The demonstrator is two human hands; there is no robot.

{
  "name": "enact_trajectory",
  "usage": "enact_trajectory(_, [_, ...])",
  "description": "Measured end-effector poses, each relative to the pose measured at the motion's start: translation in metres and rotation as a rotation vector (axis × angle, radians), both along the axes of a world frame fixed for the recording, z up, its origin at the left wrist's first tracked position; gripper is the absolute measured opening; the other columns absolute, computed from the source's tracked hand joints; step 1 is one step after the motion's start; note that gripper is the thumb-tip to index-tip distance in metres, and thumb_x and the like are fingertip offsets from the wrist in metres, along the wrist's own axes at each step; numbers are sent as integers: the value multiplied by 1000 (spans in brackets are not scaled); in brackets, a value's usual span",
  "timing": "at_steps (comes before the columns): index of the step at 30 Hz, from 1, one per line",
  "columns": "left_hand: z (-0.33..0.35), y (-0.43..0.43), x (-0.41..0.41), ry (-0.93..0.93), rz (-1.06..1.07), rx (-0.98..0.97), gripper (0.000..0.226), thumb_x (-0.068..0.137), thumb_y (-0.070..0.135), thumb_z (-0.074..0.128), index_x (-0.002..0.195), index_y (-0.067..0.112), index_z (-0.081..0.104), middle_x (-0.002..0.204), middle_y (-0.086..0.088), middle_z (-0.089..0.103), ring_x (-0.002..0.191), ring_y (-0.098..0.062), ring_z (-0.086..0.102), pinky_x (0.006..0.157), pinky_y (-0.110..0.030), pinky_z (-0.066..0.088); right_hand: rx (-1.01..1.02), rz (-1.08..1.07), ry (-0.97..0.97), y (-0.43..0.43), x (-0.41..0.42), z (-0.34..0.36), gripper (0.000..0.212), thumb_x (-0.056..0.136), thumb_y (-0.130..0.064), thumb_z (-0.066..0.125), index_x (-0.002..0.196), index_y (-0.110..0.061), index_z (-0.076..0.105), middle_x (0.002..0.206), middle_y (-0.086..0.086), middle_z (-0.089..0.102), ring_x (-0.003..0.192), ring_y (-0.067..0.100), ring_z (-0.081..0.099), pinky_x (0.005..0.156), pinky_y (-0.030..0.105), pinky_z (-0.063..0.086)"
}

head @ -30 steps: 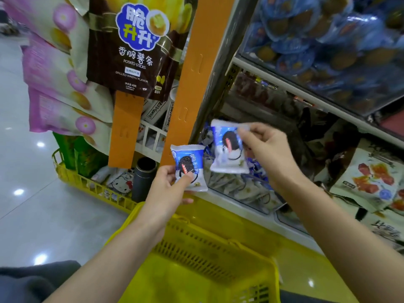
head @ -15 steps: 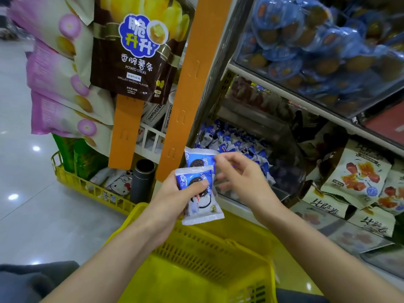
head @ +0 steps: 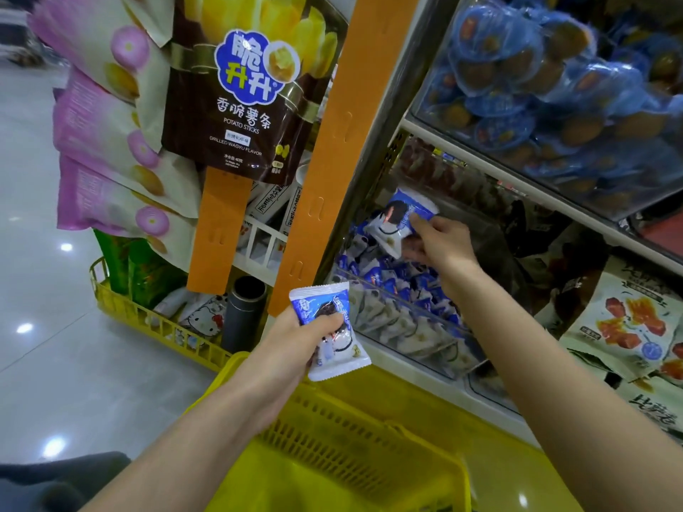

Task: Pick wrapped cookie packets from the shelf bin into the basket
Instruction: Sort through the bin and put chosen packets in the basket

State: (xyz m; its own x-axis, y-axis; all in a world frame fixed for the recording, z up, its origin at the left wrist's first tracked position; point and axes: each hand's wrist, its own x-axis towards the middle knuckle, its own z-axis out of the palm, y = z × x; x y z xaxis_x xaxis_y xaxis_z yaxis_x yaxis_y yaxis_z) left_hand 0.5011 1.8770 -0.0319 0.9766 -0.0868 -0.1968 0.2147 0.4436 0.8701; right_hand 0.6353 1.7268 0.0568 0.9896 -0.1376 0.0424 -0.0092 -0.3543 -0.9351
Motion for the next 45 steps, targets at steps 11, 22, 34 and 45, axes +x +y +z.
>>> enact_trajectory(11, [-1, 8, 11, 40, 51, 49, 32, 88, 15, 59, 120, 18, 56, 107, -7, 69, 101, -23, 65, 95, -46, 48, -540, 145, 183, 21, 48, -32, 26, 88, -21, 62, 68, -9, 52, 69, 12, 60, 58, 19, 58, 74, 36, 58])
enact_trajectory(22, [3, 4, 12, 25, 56, 118, 37, 89, 16, 58, 125, 23, 50, 115, -4, 65, 106, -22, 62, 97, -45, 47, -755, 167, 181, 33, 60, -41, 42, 85, -37, 64, 58, -13, 42, 57, 9, 42, 51, 16, 37, 67, 31, 38])
enact_trajectory(34, [7, -3, 10, 81, 56, 137, 32, 92, 17, 54, 123, 18, 52, 112, -8, 66, 101, -24, 64, 95, -47, 48, -624, 190, -126, 23, 24, -30, 27, 96, -32, 46, 101, -10, 60, 83, 6, 60, 76, 18, 55, 70, 27, 40])
enact_trajectory(45, [0, -23, -7, -28, -39, 329, 32, 93, 17, 52, 125, 19, 50, 115, -3, 64, 104, -12, 62, 85, -24, 51, -173, 525, 37, -8, -99, -63, 9, 90, -17, 58, 92, -14, 66, 80, -6, 66, 72, 1, 59, 70, 21, 49])
